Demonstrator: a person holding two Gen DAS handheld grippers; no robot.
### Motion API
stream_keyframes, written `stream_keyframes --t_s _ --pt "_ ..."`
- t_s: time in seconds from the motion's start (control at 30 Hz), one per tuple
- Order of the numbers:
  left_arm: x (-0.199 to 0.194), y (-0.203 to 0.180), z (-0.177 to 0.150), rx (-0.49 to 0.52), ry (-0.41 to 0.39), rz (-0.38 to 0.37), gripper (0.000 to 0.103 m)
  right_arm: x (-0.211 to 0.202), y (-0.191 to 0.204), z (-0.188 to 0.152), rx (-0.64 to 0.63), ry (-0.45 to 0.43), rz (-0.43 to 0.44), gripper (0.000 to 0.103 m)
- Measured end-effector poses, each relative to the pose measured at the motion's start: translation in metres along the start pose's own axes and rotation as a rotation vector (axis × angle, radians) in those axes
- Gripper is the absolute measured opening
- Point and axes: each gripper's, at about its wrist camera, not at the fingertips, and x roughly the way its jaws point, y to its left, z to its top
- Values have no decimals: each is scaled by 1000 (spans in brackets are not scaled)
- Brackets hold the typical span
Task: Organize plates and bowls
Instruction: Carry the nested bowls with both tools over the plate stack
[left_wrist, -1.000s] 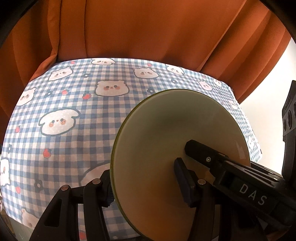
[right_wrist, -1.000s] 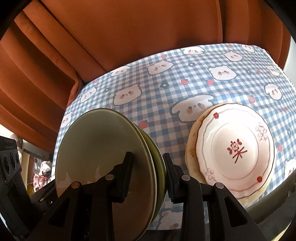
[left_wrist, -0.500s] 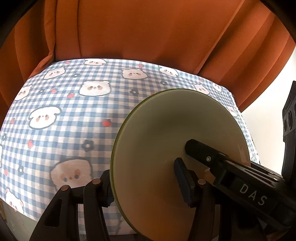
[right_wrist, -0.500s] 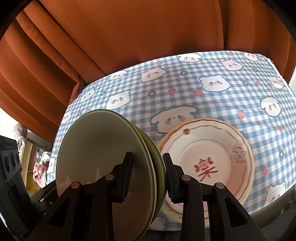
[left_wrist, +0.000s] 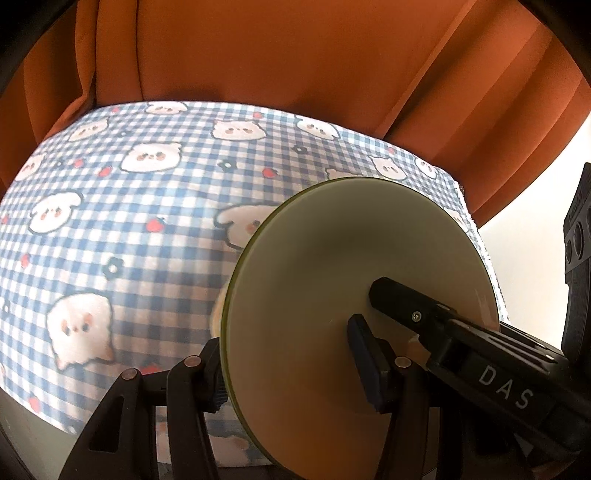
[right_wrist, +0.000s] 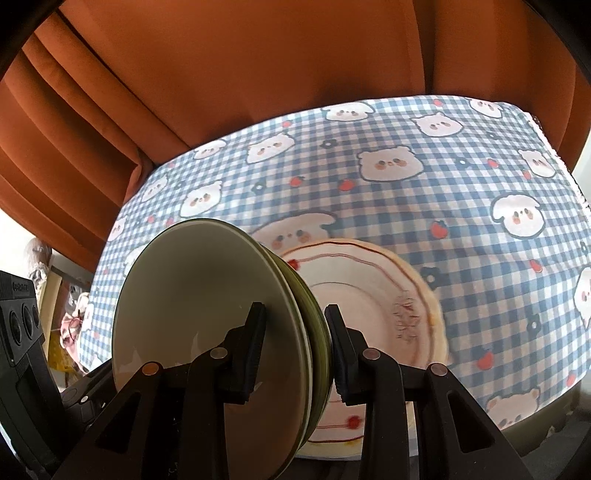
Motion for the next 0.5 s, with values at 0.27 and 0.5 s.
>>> stream_keyframes --t_s 0.27,0.5 --pt "22 -8 -2 -49 33 11 56 13 -26 3 -20 49 -1 36" --pt "37 -7 1 -76 65 27 56 32 -36 7 -28 106 3 36"
